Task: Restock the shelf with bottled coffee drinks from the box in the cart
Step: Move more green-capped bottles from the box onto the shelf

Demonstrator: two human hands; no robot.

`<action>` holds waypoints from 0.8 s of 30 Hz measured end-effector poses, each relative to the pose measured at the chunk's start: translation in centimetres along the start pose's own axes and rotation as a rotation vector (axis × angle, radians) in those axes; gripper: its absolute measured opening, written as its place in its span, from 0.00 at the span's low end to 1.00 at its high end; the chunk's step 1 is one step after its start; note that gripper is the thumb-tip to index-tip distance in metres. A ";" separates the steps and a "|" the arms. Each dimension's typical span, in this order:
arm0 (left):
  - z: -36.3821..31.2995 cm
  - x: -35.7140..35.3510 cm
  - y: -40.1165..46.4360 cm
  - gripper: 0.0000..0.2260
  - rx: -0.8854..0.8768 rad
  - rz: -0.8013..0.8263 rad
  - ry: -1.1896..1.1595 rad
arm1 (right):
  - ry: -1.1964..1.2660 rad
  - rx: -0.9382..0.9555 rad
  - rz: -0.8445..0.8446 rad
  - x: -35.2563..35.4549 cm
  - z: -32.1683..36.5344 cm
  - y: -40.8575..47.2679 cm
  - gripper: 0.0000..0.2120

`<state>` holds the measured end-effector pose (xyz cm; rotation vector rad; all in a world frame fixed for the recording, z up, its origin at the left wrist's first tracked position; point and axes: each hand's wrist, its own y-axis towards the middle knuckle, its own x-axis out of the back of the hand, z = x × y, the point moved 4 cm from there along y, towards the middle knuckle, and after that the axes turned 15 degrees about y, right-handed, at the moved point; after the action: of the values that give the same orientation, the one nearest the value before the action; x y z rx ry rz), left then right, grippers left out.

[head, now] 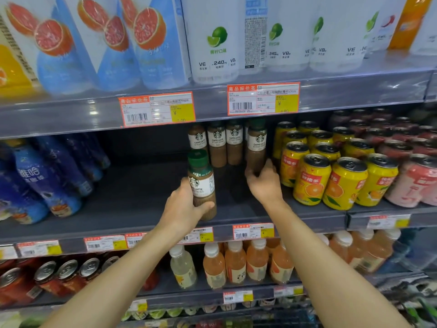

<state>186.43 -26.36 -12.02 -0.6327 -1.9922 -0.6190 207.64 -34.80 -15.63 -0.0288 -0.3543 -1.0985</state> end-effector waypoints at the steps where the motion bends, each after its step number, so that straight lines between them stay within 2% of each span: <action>1: 0.0 0.0 -0.1 0.25 -0.004 -0.001 -0.001 | -0.079 0.021 0.046 0.2 0.1 -1.5 0.31; 4: 0.1 0.0 -0.1 0.25 -0.018 -0.010 -0.014 | -0.403 0.110 0.168 1.0 0.1 -5.5 0.39; 7: 0.3 0.1 0.0 0.26 -0.038 -0.011 -0.016 | -0.618 0.209 0.272 1.7 -0.2 -7.7 0.42; 11: 0.3 -0.2 0.3 0.26 -0.057 -0.008 0.004 | -0.830 0.314 0.271 1.9 -1.0 -8.9 0.46; 17: -1.1 -1.2 1.4 0.25 -0.105 -0.019 0.001 | -0.863 0.329 0.210 1.7 -1.4 -9.3 0.48; 21: -2.2 -2.2 3.2 0.26 -0.099 -0.019 -0.008 | -0.877 0.317 0.220 1.6 -1.2 -9.2 0.57; 24: -3.0 -3.3 4.7 0.28 -0.064 -0.011 -0.004 | -0.868 0.319 0.205 1.5 -1.4 -9.2 0.59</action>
<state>192.85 -25.42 -12.75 -0.6625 -1.9875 -0.6905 200.60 -40.59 -17.92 -0.2573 -1.2723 -0.7669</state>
